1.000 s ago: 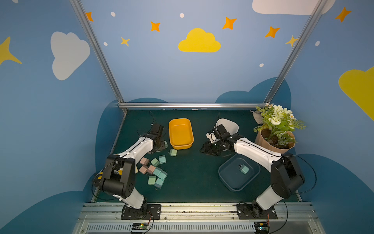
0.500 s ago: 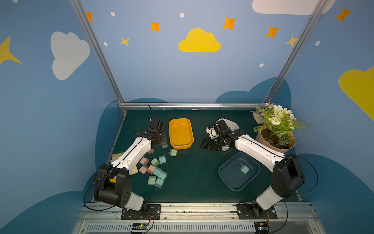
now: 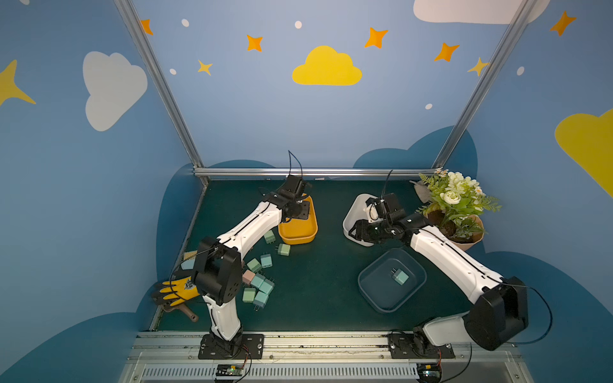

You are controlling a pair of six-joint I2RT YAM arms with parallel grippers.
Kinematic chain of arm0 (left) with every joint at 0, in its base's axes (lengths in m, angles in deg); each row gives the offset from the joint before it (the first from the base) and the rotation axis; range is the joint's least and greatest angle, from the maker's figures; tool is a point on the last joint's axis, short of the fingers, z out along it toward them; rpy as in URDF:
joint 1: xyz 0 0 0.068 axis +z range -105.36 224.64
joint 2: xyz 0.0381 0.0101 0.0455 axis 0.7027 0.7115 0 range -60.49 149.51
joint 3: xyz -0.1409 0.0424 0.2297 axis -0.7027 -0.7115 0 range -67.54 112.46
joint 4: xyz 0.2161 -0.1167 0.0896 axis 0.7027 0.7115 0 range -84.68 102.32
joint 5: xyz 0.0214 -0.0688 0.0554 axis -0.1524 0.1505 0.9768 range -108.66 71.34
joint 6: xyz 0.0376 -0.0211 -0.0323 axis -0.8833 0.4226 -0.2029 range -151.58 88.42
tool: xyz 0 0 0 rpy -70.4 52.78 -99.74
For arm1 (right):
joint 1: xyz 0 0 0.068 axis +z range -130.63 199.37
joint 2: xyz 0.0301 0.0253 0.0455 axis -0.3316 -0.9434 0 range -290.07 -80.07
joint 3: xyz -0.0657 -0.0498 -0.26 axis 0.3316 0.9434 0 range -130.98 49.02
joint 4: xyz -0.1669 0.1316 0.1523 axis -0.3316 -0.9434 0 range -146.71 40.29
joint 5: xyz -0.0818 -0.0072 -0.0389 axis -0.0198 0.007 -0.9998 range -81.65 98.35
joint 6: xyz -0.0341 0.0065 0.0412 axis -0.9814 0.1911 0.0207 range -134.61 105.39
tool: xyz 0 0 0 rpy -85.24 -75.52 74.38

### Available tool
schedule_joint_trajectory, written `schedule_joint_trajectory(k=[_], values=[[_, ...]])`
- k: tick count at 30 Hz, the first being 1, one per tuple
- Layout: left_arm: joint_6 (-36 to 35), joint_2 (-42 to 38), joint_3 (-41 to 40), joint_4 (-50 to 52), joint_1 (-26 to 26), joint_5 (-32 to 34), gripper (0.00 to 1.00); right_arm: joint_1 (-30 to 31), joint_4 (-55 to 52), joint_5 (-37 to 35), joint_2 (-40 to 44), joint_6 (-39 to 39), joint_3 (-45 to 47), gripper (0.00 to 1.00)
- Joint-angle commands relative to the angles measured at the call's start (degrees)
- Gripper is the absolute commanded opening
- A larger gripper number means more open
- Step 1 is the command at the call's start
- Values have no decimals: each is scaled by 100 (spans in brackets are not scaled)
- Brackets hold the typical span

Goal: Place the plugs by color into the storage box
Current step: Place the plug in the storage box.

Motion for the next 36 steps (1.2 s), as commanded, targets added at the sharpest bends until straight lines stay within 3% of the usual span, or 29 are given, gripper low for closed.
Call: schedule_joint_trajectory(k=[1, 8, 14, 17, 25, 36], values=[[-75, 692, 811, 27, -327, -371, 40, -48, -153, -668, 487, 371, 469, 57], [-406, 2359, 2856, 157, -1109, -378, 41, -221, 510, -1088, 1630, 399, 1507, 57], [-470, 3705, 4791, 717, -1365, -621, 41, -509, 380, -1296, 2079, 390, 1706, 55], [-490, 4153, 5391, 849, -1438, -630, 41, -709, 167, -1211, 2130, 429, 1730, 55], [-372, 4481, 5414, 285, -1506, -510, 43, -1098, -96, -986, 2669, 521, 2275, 57], [-433, 4807, 5434, -289, -1495, -315, 47, -1143, -54, -1430, 3130, 356, 2574, 58]])
